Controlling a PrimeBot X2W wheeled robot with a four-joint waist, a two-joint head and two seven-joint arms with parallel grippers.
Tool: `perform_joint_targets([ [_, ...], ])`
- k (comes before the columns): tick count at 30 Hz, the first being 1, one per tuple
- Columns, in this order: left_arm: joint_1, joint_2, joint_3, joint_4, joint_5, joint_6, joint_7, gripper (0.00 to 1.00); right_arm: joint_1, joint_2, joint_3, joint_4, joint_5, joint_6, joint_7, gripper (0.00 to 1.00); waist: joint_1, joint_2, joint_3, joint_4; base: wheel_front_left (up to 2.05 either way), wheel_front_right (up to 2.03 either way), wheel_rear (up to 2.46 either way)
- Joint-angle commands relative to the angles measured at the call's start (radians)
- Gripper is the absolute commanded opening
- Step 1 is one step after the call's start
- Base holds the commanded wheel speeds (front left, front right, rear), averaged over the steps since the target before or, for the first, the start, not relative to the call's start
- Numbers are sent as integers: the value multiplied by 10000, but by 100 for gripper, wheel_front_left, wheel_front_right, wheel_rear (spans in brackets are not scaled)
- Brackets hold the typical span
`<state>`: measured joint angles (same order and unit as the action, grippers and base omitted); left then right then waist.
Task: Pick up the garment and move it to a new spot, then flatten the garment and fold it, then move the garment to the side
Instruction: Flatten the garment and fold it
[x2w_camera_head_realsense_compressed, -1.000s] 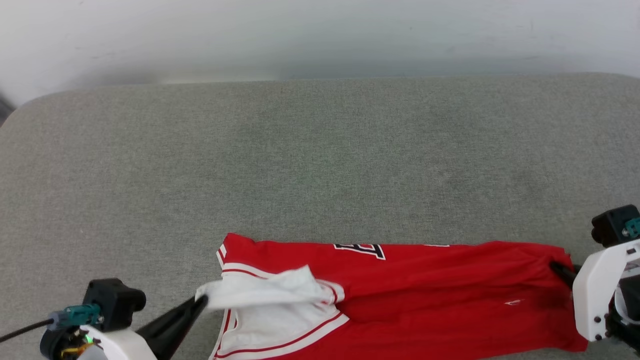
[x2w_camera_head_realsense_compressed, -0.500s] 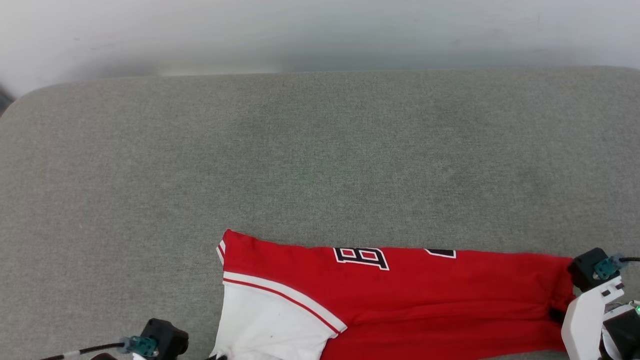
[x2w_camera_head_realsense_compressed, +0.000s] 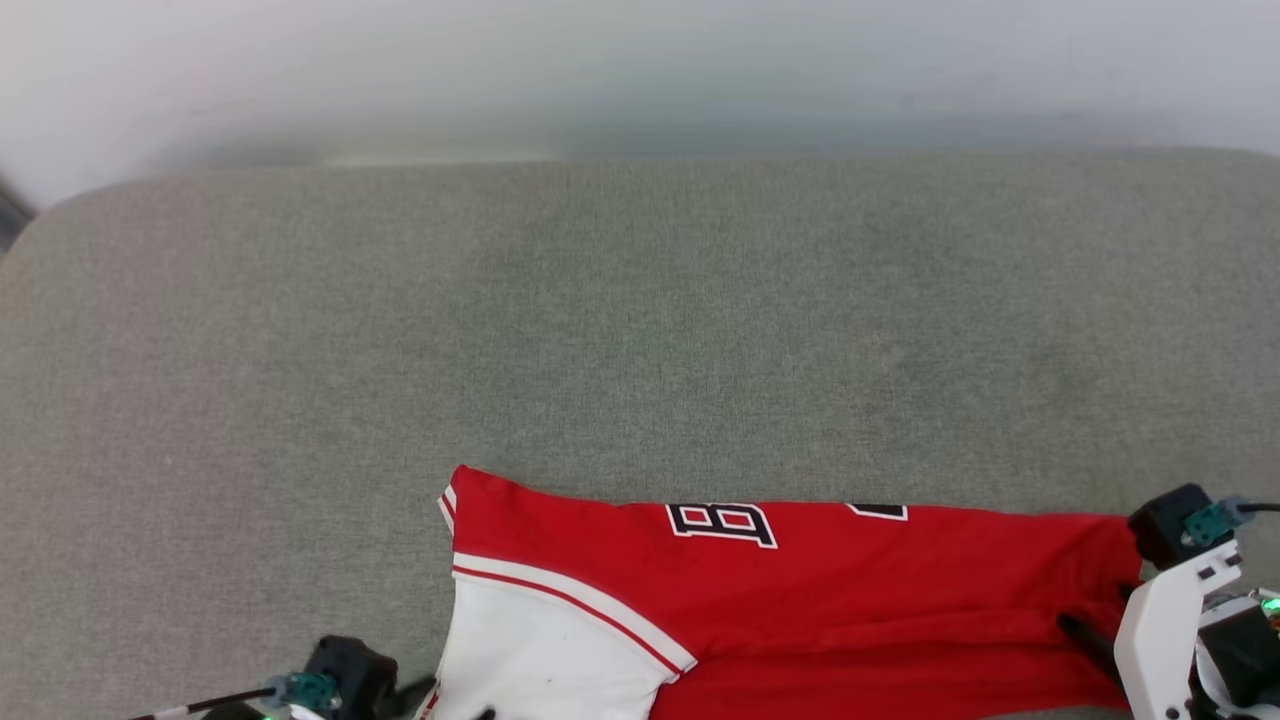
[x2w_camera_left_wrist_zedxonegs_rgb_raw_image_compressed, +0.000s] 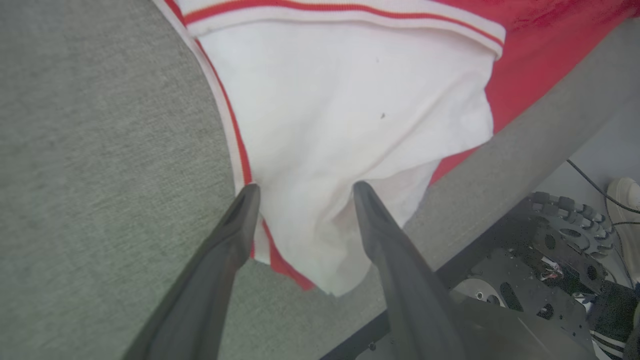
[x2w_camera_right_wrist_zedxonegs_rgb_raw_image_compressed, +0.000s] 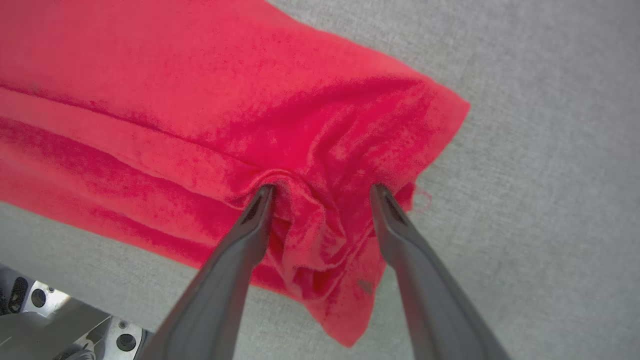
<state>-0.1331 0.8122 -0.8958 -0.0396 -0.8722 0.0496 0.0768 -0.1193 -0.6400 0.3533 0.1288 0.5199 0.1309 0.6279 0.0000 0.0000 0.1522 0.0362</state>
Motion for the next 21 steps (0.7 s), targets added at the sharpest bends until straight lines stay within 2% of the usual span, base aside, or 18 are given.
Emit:
perform_joint_targets([
  [1,-99,-11,193,-161,72,189,-323,100,-119,98,-175,-206,151,-4,-38,100,0,0,-249,-17,0,0,0],
  [6,-47,-83,832,-790,170,701,-1409,100,-51,334,-878,-881,416,-4,280,100,0,0,-614,-31,0,0,0],
  [12,197,-499,2037,-956,253,1714,-3091,100,338,967,-2240,-1665,137,-4,671,100,0,0,-796,-17,0,0,0],
  [16,519,-1194,3234,-1018,707,2279,-3411,100,751,1704,-3130,-1995,-155,-4,825,100,0,0,-782,19,0,0,0],
  [18,750,-1759,4153,-1240,1228,2353,-3428,100,968,2074,-3598,-2121,-299,-4,833,100,0,0,-756,62,0,0,0],
  [19,750,-1759,4153,-1240,1228,2353,-3428,100,968,2074,-3598,-2121,-299,-4,833,100,0,0,-756,62,0,0,0],
  [21,1189,-2317,5009,-1358,1861,2272,-3412,100,1170,2487,-4021,-2206,-427,-4,799,100,0,0,-716,78,0,0,0],
])
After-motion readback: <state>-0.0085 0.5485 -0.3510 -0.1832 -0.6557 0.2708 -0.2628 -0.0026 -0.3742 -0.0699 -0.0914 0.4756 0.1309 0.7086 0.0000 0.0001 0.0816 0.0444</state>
